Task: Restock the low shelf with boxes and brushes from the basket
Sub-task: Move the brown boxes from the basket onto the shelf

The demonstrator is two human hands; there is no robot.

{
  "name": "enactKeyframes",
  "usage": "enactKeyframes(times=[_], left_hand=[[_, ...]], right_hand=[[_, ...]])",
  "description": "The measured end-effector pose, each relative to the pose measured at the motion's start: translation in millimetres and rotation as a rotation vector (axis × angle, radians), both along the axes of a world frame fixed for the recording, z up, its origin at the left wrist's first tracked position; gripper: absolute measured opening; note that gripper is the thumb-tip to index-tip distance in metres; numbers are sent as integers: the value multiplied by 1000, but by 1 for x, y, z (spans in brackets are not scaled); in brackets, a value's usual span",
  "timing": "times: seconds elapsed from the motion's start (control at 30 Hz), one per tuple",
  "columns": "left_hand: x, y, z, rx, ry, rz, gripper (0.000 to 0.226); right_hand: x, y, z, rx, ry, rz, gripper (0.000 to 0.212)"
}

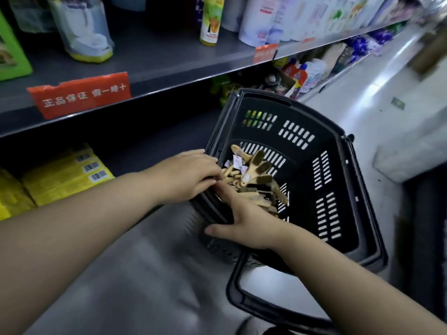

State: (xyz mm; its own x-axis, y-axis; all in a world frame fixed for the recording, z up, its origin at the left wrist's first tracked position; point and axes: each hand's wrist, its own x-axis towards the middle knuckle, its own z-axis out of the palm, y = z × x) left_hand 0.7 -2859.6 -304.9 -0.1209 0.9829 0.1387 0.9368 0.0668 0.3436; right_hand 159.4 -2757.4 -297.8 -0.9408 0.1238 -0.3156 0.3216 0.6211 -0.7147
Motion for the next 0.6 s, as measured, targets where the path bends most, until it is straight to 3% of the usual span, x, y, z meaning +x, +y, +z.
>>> enactKeyframes(times=[0.2, 0.37, 0.47, 0.6], left_hand=[[22, 32, -1, -1, 62, -162, 28], [42, 51, 6, -65, 22, -288, 20], [37, 57, 7, -78, -42, -289, 23], [20, 68, 0, -31, 97, -156, 31]], right_hand=[[46, 50, 7, -247, -168, -75, 95], [71, 80, 8, -690, -249, -281, 39], [79, 99, -1, -633, -394, -321, 31], [68, 113, -14, -566, -585, -131, 27]])
